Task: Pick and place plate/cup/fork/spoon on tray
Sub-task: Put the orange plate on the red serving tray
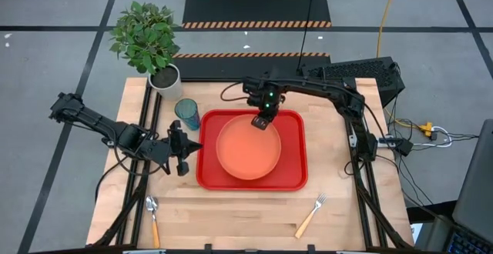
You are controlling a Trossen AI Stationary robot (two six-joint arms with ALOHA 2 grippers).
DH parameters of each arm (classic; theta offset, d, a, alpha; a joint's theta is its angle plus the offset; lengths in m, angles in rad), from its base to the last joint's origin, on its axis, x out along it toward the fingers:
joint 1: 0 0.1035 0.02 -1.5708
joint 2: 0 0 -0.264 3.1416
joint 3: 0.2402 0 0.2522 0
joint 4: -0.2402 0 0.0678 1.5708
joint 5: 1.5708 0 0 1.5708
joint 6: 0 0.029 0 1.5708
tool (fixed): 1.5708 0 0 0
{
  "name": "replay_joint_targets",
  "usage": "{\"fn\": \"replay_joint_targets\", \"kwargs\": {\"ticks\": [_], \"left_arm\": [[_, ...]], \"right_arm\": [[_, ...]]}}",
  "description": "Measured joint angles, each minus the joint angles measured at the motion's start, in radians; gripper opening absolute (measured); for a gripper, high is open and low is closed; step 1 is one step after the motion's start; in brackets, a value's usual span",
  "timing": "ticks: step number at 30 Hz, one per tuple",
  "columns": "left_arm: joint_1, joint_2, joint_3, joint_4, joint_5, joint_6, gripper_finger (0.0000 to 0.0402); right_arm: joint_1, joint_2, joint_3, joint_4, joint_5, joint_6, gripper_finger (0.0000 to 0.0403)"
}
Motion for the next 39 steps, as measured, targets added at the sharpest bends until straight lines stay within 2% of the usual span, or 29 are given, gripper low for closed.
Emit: {"fn": "replay_joint_targets", "kwargs": {"ticks": [10,20,32,39], "left_arm": [[0.0,0.0,0.0,0.0,0.0,0.003,0.0026],[0.0,0.0,0.0,0.001,-0.001,0.014,0.0026],[0.0,0.0,0.0,0.001,-0.001,0.014,0.0026],[0.0,0.0,0.0,0.002,-0.001,0.014,0.0026]], "right_arm": [[-0.037,0.001,-0.164,0.126,-0.038,-0.007,0.0],[-0.057,0.001,-0.253,0.243,-0.092,0.004,0.0],[-0.072,0.001,-0.293,0.3,-0.092,0.034,0.0],[-0.071,0.001,-0.293,0.32,-0.089,0.061,0.0021]]}}
